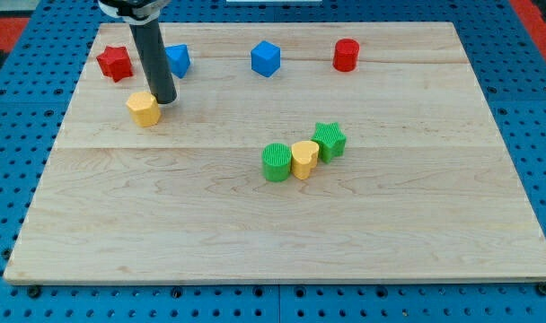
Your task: Place the green star horizontally to the yellow hexagon
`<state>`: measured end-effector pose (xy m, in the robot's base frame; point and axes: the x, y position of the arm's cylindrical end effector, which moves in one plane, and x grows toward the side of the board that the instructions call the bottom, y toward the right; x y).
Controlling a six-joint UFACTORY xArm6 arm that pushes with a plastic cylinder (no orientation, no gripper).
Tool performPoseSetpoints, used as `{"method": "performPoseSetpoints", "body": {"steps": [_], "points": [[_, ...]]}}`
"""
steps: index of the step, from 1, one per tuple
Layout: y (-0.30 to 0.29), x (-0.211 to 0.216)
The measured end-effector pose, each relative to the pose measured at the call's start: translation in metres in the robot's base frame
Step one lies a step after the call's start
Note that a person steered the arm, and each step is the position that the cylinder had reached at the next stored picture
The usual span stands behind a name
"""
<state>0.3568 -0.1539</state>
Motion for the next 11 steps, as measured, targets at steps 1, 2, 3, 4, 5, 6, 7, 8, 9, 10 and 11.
{"method": "performPoseSetpoints", "body": {"steps": [1, 2, 3, 4, 5, 6, 7, 8, 9, 10, 11], "points": [[-0.015, 0.006], [-0.016, -0.002], [0.065, -0.002], [0.144, -0.015], [0.204, -0.002], [0.249, 0.037], [0.272, 0.085], [0.262, 0.113], [0.217, 0.092], [0.212, 0.051], [0.262, 0.055]]}}
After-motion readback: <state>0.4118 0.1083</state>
